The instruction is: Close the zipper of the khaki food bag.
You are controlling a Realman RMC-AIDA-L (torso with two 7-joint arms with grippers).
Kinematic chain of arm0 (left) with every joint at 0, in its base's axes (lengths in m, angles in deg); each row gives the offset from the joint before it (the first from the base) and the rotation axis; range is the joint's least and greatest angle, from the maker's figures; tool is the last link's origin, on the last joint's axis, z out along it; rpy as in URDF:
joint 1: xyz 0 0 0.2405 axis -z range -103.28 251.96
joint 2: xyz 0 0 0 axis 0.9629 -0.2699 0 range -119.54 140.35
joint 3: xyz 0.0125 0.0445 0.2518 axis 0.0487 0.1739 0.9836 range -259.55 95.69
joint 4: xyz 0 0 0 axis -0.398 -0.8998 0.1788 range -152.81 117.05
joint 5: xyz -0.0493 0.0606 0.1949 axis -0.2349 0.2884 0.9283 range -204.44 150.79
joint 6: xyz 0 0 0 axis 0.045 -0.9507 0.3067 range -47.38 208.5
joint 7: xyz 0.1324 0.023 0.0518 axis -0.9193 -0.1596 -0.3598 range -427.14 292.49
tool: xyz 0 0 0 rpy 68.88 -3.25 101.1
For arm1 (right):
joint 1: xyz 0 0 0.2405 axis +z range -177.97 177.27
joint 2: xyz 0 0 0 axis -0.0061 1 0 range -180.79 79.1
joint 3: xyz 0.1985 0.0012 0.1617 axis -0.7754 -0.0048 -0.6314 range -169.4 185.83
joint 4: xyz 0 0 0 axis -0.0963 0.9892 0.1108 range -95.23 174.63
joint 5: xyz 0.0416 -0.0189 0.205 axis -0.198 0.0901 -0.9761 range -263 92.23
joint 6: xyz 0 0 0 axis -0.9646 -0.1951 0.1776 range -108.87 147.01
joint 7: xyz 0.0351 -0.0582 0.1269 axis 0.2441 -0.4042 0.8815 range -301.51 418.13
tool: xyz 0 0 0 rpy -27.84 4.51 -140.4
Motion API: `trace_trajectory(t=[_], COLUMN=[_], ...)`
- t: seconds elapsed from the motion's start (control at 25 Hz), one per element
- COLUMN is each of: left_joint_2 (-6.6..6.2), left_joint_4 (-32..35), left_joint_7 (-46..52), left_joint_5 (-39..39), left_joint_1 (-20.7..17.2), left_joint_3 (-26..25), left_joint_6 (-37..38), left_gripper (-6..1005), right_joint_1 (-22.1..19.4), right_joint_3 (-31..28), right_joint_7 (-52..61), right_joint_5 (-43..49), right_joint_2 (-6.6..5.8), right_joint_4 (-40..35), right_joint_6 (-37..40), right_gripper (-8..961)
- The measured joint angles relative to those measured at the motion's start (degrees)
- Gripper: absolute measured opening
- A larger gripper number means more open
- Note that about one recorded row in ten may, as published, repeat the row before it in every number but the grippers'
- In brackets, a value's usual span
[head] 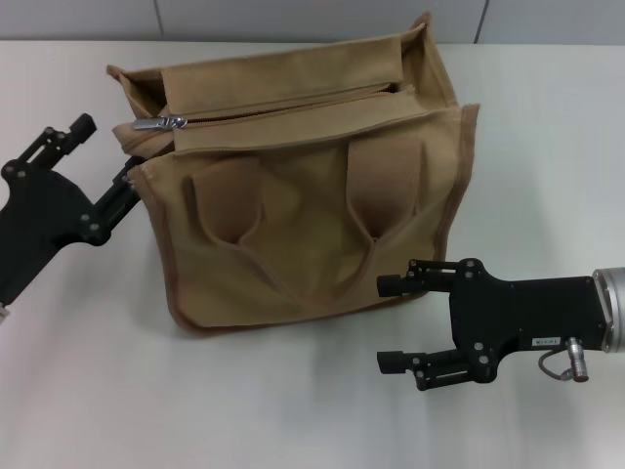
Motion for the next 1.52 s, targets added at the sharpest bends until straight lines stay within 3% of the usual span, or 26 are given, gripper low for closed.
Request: trace_trajectory(t=[0.08,0.28,0.4,0.6,0.84,1.0,1.16,1.52], left_joint_2=[0.0,-0.02,-0.04,-0.06,-0.06,-0.05,-0.02,0.04], left_joint_4=[-0.42,-0.46,-0.46,-0.46,-0.46,-0.47,-0.84,-0.99], left_joint_7=[-0.71,-0.93,-0.94,-0.96,-0.99,-1.0,-1.01,-1.09], left_joint_5=[0.0,0.1,0.17,0.23,0.01,-0.04,-0.1,-0.26], left_joint_1=[0.33,0.54,0.55,0.29,-0.02,-0.21,-0.28,-0.32], left_joint_3=[-0.01,0.15,0.15,0.22,0.12,-0.11,-0.23,-0.32], left_joint_6=[-0.4,-0.58,-0.32,0.68,3.93,5.24,5.42,6.17], left_gripper=[796,579,370,175,22,24,26,30], right_joint_1=[0.01,0.07,0.17,0.38,0.65,2.48,6.97,10.82], right_joint_3=[0.01,-0.21,-0.24,0.09,-0.15,0.14,-0.2,0.0], right_joint_7=[0.05,0.13,0.13,0.12,3.75,10.98,20.31,22.17], right_joint_5=[-0.02,-0.05,-0.11,-2.58,-9.65,-14.66,-16.21,-18.17], right_joint_2=[0.0,0.0,0.0,0.0,-0.15,-0.19,-0.24,-0.08], right_joint_4=[0.0,0.0,0.0,0.0,-0.15,-0.75,-0.87,-3.59], right_joint_6=[0.01,0.1,0.25,1.53,8.36,10.88,11.45,7.53], right_gripper=[816,815,815,815,815,815,815,815])
